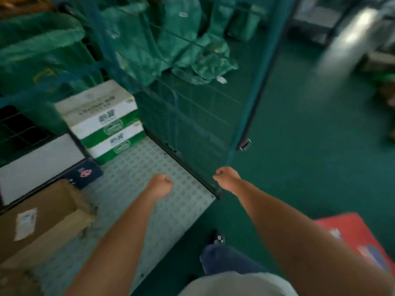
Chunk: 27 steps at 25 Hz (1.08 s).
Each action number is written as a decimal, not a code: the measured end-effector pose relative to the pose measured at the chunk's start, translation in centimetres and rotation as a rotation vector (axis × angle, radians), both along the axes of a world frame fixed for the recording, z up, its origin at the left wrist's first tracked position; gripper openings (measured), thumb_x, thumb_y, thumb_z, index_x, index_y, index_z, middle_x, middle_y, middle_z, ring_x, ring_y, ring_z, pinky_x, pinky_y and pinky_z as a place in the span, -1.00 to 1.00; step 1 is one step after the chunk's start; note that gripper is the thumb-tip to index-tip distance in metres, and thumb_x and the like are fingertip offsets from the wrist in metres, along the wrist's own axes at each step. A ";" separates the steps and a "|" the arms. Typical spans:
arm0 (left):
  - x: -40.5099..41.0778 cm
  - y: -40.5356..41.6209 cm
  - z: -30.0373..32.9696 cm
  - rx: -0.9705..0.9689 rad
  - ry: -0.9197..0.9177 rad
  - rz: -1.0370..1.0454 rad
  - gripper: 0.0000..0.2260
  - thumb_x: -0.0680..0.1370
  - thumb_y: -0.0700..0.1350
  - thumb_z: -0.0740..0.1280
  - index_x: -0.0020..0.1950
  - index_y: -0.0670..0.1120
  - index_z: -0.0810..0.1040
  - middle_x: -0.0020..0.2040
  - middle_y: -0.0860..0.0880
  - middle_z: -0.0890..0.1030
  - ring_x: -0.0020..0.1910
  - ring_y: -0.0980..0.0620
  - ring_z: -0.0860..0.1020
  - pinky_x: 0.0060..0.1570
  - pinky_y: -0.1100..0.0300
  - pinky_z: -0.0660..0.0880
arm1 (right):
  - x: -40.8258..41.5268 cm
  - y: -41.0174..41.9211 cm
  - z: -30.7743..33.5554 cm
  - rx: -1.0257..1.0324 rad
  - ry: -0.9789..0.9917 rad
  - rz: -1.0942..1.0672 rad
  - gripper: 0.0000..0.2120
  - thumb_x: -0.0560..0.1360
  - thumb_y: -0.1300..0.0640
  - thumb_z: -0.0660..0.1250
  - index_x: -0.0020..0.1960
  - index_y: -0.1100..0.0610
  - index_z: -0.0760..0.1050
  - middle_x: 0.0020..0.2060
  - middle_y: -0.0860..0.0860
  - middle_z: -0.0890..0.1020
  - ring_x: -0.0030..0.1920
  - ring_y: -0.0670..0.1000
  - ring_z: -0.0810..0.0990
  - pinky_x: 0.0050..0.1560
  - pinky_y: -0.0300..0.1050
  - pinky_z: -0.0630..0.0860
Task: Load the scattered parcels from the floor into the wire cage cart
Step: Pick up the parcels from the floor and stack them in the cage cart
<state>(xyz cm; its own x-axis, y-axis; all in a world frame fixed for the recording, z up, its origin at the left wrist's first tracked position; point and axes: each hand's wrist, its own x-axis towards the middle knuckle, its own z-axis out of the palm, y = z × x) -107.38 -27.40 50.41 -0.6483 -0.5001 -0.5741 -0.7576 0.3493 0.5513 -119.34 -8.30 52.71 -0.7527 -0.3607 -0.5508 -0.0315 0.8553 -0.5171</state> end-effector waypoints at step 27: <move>-37.3 54.6 -1.1 0.002 -0.053 -1.223 -0.84 0.58 -0.27 0.17 0.04 -0.11 0.51 -0.12 -0.02 0.56 -0.18 0.02 0.54 -0.16 0.16 0.53 | -11.5 52.8 -5.1 -0.081 -0.045 -1.396 -0.65 0.58 0.22 0.17 0.31 0.33 0.46 0.19 0.22 0.58 0.16 0.20 0.57 0.21 0.05 0.51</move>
<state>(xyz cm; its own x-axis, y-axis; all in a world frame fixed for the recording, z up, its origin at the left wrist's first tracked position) -144.64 27.24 49.33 -0.6661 0.4228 -0.6145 0.0472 0.8461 0.5310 -130.81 44.50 47.65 -0.4951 0.6307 -0.5976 0.8283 0.1350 -0.5438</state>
